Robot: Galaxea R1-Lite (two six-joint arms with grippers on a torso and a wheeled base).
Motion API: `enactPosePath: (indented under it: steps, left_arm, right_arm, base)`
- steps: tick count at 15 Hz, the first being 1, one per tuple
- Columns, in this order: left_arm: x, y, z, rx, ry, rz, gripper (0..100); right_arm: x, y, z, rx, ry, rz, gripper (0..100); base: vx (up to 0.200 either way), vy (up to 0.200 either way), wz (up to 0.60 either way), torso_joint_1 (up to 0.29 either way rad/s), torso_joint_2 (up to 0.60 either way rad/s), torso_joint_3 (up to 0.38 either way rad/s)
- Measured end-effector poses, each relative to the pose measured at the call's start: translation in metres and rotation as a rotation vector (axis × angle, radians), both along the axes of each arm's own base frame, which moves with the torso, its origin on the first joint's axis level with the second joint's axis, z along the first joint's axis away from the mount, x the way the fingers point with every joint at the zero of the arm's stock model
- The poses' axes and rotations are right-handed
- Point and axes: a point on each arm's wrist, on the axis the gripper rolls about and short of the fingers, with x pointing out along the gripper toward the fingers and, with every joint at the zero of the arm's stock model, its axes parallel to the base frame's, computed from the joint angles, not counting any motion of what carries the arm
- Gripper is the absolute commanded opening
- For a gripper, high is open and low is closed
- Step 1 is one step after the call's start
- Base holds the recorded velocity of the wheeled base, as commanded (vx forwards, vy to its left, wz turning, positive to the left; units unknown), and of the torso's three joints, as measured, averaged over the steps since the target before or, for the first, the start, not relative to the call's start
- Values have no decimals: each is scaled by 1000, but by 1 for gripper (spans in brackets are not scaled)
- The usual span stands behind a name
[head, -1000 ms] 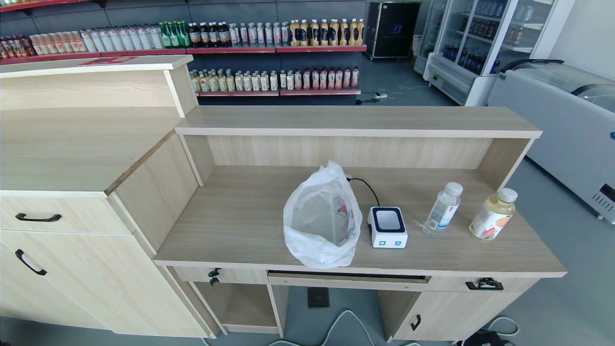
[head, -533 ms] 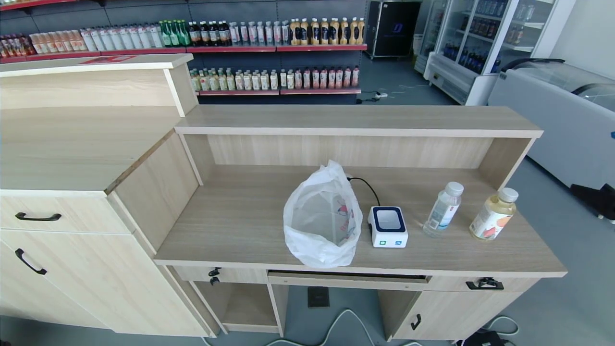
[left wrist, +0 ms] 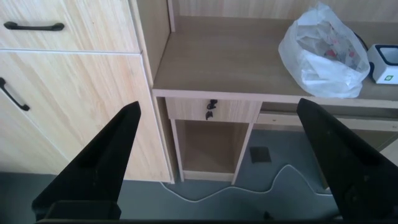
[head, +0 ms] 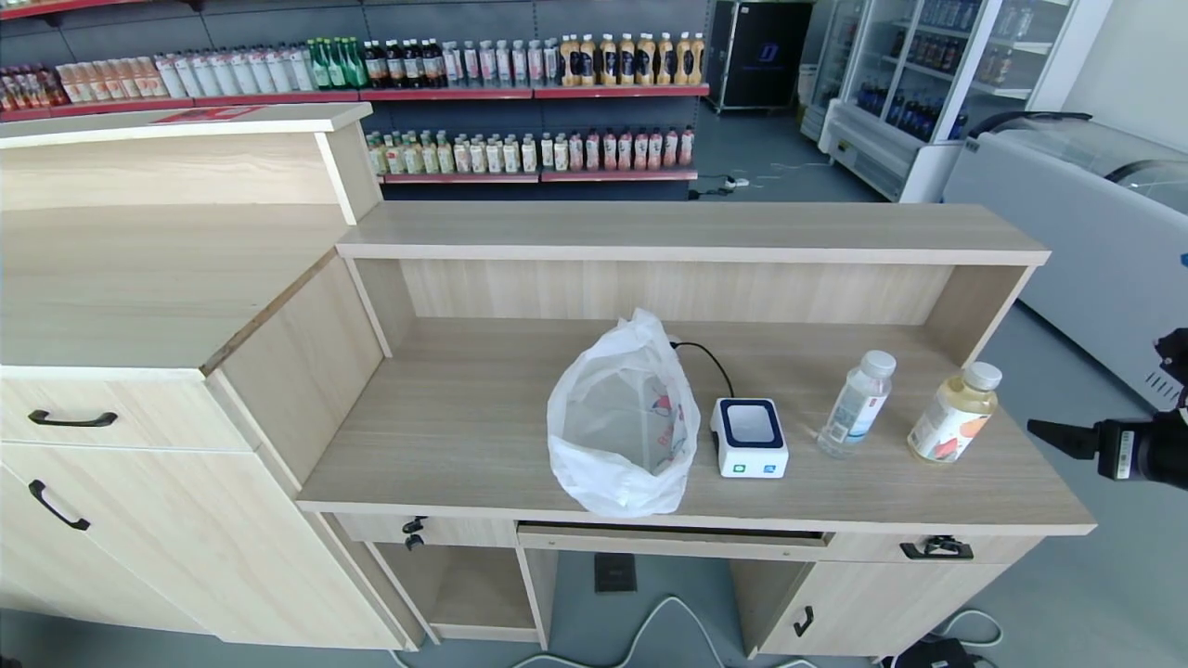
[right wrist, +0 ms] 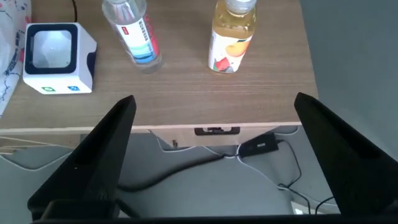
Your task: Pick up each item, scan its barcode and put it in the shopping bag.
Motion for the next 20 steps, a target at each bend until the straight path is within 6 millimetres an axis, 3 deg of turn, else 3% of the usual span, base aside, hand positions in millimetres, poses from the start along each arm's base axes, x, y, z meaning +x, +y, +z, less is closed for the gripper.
enactPosePath:
  steps: [3, 6, 12, 20]
  left_arm:
    - [0, 0, 0, 0, 0, -1, 100]
    - [0, 0, 0, 0, 0, 0, 100]
    - [0, 0, 0, 0, 0, -1, 100]
    - [0, 0, 0, 0, 0, 0, 100]
  right_arm:
    - [12, -28, -27, -36, 3, 18, 100]
    - [29, -42, -43, -63, -45, 24, 100]
    - [71, -28, -67, -83, -121, 153, 100]
    - [102, -12, -89, -73, -132, 225, 100]
  base:
    - [0, 0, 0, 0, 0, 0]
    - [0, 0, 0, 0, 0, 0]
    - [0, 0, 0, 0, 0, 0]
    - [0, 0, 0, 0, 0, 0]
